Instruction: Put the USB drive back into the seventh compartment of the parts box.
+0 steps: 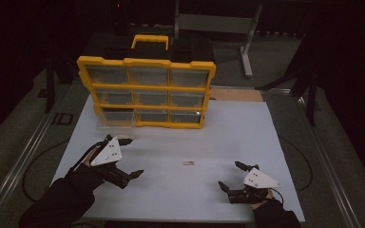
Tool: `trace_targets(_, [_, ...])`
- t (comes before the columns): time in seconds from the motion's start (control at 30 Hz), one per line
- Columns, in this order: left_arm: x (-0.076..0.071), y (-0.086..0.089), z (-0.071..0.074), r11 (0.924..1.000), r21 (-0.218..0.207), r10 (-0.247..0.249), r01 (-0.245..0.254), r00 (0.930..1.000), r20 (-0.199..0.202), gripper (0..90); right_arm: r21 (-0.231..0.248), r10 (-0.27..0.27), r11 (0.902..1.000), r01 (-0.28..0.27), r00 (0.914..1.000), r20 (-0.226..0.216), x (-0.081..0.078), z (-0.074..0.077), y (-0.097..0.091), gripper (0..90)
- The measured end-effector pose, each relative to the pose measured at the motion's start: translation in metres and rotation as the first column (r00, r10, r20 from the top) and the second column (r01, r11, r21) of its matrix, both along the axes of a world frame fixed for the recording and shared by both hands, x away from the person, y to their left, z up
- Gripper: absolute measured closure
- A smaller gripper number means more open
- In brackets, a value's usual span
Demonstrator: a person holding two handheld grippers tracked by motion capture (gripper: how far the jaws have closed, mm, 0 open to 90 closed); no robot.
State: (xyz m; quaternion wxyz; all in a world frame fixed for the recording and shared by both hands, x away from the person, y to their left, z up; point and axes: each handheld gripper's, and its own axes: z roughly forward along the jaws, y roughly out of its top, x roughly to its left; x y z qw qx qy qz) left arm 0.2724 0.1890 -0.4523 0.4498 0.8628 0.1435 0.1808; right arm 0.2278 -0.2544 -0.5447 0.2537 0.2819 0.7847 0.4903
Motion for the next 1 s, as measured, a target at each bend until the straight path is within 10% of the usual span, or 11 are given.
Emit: trace_targets(1.0, [0.019, -0.050, -0.001, 0.9933, 0.072, -0.088, 0.090, 0.9957, -0.027, 0.4, 0.015, 0.001, 0.9999, 0.000, 1.0000, -0.004, 0.000, 0.000, 0.001, 8.7])
